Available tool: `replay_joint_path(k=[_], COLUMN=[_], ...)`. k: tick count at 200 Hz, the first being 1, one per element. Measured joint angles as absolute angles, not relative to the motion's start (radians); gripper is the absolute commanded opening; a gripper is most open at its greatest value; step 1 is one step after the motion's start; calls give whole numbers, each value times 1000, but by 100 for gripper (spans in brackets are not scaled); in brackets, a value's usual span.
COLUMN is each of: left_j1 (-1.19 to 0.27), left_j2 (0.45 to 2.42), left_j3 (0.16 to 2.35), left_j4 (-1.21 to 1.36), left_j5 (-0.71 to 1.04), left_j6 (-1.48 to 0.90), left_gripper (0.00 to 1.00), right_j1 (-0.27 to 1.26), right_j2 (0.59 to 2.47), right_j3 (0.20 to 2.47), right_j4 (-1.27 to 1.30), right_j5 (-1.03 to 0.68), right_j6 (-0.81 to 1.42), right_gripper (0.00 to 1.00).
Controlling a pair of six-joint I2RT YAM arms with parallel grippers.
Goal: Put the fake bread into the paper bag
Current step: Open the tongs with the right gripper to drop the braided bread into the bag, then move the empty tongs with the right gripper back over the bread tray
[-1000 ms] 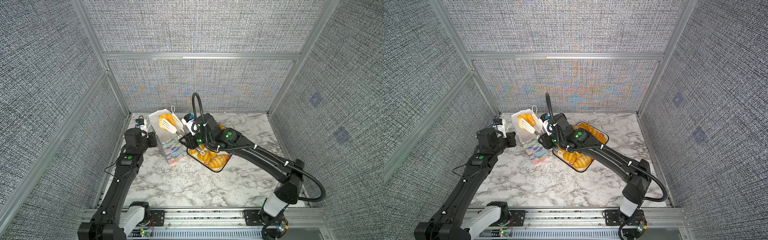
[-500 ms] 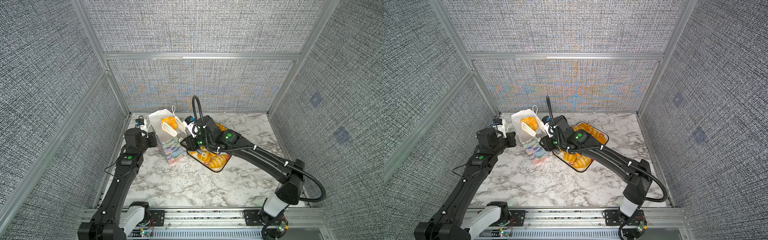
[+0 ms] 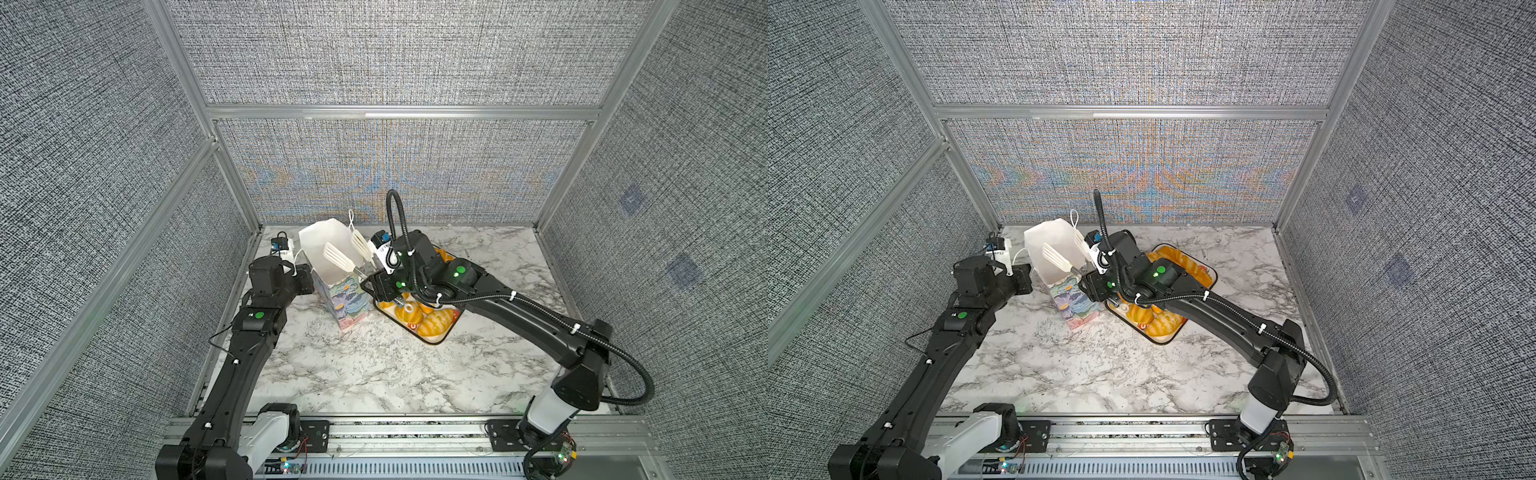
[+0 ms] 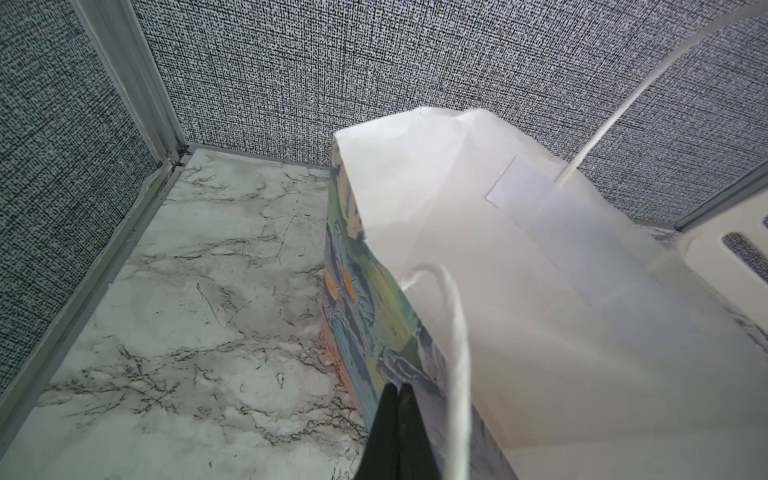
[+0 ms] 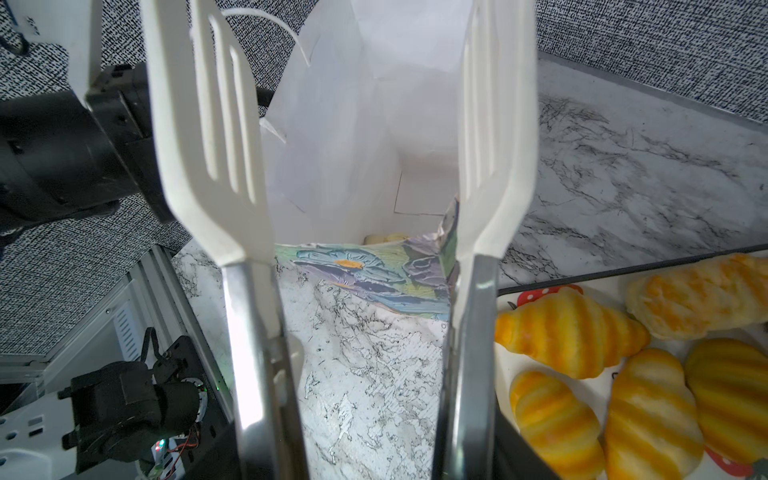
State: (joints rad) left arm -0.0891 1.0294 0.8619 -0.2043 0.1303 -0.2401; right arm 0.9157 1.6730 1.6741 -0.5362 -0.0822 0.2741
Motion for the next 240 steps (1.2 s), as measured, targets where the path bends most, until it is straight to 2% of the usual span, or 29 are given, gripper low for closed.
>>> replay_joint_path(k=[112,240], left_j1=[-89,-89], left_j2=[1030,1031], left_j3=[862,862], left_j4=[-204,-205], left_j5=[130,125], left_j6=[-240,-236], left_gripper=[0,0], right_j1=[915,822], right_j2=[1553,1338], right_j3=[1624,1393], right_j4=[-540,-633], right_j5=[-46,59], right_j6=[266,345], right_gripper=[61,60])
